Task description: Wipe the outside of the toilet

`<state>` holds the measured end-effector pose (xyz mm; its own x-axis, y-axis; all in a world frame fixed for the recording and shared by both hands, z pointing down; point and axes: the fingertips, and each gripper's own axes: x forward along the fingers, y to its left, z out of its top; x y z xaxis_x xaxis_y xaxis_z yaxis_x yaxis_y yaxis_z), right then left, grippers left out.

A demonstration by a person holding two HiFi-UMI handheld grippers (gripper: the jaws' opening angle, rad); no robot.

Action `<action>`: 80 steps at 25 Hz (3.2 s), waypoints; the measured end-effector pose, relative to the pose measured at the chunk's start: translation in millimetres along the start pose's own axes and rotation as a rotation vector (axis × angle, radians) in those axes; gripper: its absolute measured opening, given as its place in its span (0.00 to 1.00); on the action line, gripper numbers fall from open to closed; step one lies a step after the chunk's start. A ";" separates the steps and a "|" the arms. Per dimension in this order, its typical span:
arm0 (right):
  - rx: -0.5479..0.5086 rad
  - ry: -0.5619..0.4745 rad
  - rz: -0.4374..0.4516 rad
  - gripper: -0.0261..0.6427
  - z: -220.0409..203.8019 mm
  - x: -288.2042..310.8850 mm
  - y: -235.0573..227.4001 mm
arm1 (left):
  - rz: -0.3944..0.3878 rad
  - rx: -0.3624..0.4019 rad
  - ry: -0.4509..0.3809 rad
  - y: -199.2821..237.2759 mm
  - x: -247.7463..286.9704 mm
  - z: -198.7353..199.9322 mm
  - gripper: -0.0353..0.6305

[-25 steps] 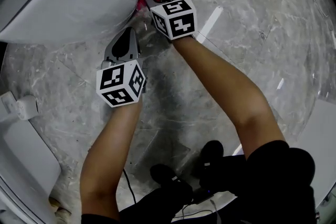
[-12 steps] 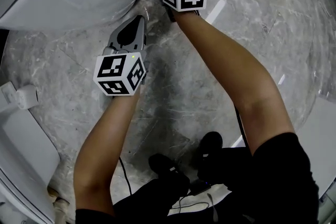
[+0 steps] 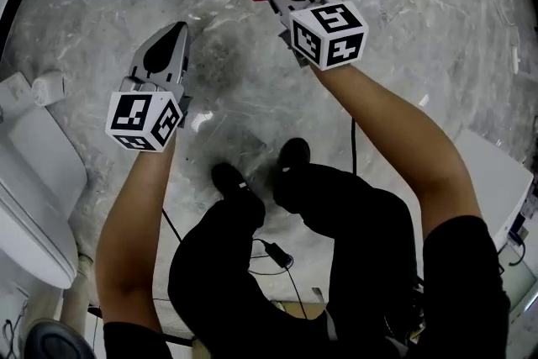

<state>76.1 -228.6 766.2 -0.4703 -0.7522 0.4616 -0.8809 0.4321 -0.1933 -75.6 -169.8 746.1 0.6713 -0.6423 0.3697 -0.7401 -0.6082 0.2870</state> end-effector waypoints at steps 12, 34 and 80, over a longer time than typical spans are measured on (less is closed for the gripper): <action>-0.099 -0.163 0.308 0.21 322.7 -269.4 193.8 | -0.065 -0.076 -0.151 -128.7 -235.1 304.7 0.07; -0.094 -0.496 0.360 0.22 611.4 -501.5 251.9 | 0.059 0.093 -0.537 -270.5 -477.6 601.6 0.07; -0.221 -0.224 0.511 0.22 402.5 -703.0 149.5 | 0.363 -0.088 -0.543 -577.4 -418.7 422.1 0.07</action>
<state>253.3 164.5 64.3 -0.8522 -0.4984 0.1592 -0.5197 0.8417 -0.1466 87.7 253.5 52.5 0.2864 -0.9575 -0.0347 -0.9084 -0.2829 0.3080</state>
